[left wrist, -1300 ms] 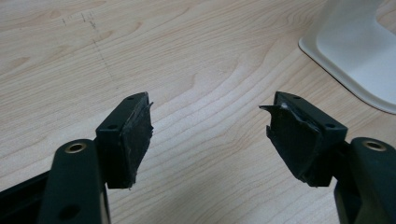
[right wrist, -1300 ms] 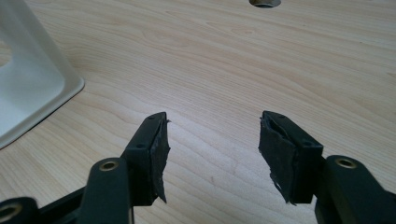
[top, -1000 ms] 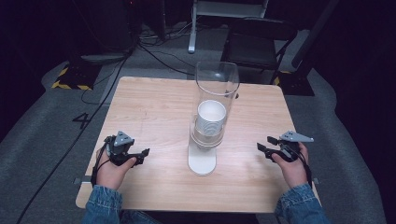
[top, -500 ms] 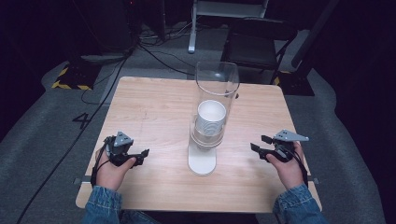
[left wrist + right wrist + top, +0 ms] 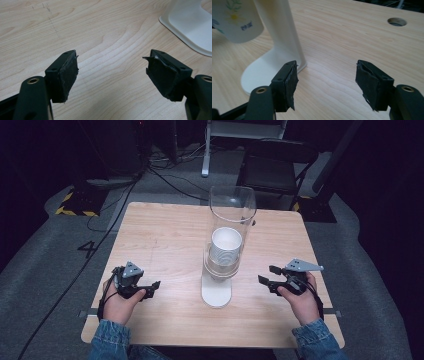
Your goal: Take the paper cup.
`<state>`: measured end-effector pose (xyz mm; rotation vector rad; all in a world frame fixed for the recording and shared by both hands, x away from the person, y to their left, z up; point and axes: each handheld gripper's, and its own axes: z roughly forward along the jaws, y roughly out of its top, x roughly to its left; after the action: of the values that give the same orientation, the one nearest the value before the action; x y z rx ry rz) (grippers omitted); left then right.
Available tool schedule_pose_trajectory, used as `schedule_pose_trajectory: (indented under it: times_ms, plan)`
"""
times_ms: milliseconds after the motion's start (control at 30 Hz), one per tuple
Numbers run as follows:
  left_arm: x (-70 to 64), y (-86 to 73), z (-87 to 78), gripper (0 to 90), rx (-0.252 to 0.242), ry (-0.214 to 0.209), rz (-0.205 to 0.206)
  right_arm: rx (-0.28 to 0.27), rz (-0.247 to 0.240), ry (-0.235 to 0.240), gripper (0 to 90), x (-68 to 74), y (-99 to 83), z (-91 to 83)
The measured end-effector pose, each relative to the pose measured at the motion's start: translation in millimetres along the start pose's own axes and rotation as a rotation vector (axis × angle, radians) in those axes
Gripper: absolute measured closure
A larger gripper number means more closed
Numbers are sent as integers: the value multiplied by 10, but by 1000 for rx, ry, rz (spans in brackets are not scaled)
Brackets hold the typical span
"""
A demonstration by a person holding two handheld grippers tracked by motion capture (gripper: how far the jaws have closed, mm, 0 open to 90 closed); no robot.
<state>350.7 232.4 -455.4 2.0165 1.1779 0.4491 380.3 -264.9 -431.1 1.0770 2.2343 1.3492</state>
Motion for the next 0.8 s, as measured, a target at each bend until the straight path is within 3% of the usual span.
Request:
schedule_pose_trajectory:
  times_ms: [67,333,433,800]
  plan:
    - [-2,-1,-3,252,0,1,0,-10,16,30,346,31,14,3]
    - [-5,-2,5,252,4,-2,10,-14,-27,75,338,201,74,55]
    - [-12,6,14,252,8,-9,11,-16,-30,125,338,310,90,110]
    - [-21,-2,31,252,12,-9,7,-28,-72,185,308,520,132,236]
